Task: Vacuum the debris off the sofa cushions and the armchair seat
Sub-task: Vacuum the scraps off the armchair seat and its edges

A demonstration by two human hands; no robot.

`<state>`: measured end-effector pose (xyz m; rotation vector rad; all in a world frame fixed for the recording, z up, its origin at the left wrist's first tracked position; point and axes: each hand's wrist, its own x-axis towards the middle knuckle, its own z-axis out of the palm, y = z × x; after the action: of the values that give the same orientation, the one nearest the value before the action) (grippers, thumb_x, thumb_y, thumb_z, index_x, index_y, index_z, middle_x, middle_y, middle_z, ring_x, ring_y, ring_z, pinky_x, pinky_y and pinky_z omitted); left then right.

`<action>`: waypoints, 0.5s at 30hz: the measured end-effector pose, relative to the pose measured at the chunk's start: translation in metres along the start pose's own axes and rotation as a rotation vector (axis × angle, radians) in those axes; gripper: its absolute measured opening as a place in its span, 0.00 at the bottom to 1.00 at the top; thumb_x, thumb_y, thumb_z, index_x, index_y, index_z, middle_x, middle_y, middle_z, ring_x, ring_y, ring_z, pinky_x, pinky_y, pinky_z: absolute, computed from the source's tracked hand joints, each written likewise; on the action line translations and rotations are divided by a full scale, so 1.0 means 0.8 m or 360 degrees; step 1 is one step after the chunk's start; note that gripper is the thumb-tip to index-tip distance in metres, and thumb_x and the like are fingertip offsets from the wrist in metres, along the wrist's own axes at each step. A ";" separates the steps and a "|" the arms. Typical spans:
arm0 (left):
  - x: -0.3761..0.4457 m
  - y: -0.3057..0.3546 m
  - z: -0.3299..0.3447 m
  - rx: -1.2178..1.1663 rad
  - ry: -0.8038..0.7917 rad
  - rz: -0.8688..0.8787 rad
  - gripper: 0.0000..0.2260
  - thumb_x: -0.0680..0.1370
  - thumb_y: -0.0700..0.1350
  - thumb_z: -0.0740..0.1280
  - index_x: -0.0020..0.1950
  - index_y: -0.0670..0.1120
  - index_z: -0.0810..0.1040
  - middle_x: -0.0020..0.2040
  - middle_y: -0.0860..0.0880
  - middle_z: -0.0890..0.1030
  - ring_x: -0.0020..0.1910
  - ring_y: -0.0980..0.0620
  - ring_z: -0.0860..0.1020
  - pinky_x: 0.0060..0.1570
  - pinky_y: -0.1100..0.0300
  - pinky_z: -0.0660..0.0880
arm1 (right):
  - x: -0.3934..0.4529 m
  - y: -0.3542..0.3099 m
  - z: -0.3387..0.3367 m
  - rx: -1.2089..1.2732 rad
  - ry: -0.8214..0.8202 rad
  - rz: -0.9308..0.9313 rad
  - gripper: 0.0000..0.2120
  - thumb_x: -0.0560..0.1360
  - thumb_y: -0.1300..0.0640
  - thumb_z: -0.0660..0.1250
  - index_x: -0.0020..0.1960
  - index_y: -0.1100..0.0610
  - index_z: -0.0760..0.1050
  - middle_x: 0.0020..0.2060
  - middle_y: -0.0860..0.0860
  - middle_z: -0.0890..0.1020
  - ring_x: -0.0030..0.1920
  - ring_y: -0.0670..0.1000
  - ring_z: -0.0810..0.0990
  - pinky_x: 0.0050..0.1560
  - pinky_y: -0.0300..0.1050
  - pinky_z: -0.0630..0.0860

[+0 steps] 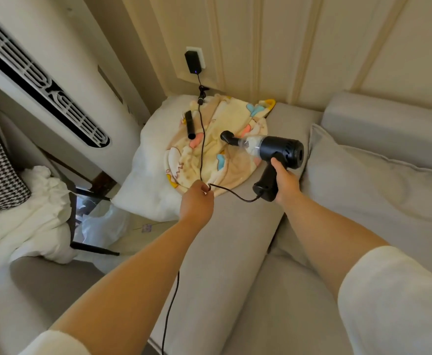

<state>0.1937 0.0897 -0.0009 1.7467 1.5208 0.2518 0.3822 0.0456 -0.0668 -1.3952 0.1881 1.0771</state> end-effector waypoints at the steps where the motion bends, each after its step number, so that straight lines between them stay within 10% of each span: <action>1: 0.004 -0.006 0.002 0.0010 0.0005 -0.0006 0.02 0.79 0.42 0.59 0.46 0.45 0.69 0.31 0.52 0.68 0.28 0.54 0.66 0.25 0.62 0.62 | 0.007 0.005 0.003 -0.0020 -0.0041 0.0045 0.12 0.72 0.50 0.70 0.48 0.57 0.74 0.43 0.53 0.80 0.42 0.51 0.79 0.41 0.47 0.75; 15: -0.012 -0.045 0.020 0.0099 -0.0244 -0.0143 0.03 0.76 0.42 0.63 0.45 0.45 0.69 0.34 0.53 0.69 0.31 0.55 0.68 0.28 0.63 0.65 | 0.017 0.045 0.002 -0.0939 0.0078 0.0161 0.23 0.77 0.53 0.62 0.67 0.64 0.65 0.63 0.60 0.73 0.63 0.58 0.72 0.60 0.47 0.69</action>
<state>0.1739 0.0730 -0.0322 1.6995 1.5049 0.0246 0.3637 0.0467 -0.1008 -1.9558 -0.0319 1.2398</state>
